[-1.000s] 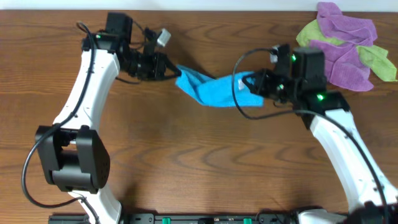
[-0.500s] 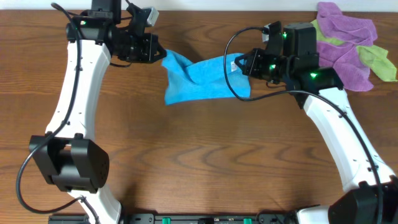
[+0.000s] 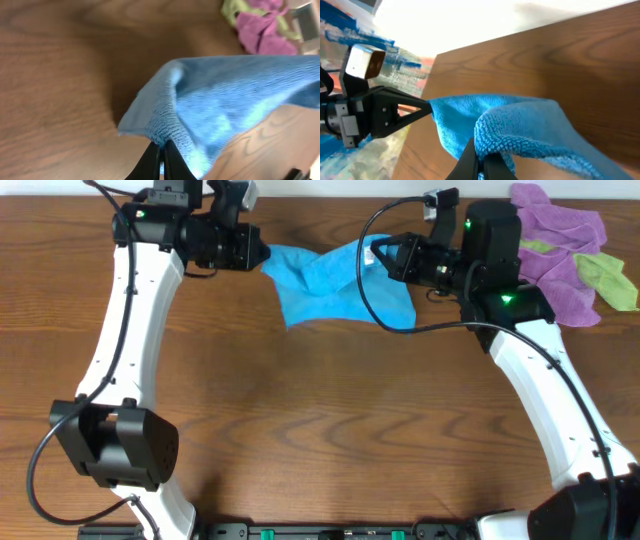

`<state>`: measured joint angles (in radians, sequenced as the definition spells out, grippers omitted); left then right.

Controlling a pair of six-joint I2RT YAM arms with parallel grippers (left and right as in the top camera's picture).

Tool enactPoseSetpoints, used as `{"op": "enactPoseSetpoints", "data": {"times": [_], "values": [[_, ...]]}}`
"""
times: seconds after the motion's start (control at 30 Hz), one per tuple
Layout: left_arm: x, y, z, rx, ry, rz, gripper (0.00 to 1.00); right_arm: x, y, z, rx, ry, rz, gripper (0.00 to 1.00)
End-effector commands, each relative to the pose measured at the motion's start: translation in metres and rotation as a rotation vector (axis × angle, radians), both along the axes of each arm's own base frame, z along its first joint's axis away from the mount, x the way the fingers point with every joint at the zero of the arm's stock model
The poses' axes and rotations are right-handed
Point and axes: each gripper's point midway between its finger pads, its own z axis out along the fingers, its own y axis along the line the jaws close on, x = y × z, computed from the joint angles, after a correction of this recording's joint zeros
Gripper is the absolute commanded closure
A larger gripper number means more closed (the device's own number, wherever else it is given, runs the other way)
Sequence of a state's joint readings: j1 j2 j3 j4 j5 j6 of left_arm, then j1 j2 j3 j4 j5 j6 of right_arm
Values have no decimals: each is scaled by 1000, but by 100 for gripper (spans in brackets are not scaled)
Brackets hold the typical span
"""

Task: Fold the cloth
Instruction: 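Lift the cloth with both grippers and carry it toward the table's far edge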

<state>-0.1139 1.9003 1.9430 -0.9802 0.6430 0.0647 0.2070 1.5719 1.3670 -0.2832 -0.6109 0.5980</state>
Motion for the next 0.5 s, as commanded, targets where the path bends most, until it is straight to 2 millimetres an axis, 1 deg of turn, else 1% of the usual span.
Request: {"op": "enactPoseSetpoints", "data": {"times": [0.0,0.03,0.13,0.2,0.37,0.47], "values": [[-2,-7,16,-57,-14,-25,94,-4,4,9,28,11,21,98],[-5,-8,15,-58,-5,-34,94,-6,2,2,-2,29,17,98],[-21,-7,7,-34,43,-77,94,-13,-12,-27,-114,107,-29,98],[-30,-5,3,-16,64,-105,94,-16,-18,-37,-158,134,-45,98],[-32,-2,1,-8,68,-116,94,-18,-19,-40,-166,143,-41,98],[-45,-1,-4,-4,131,-117,94,-27,-15,-47,-178,185,-27,98]]}}
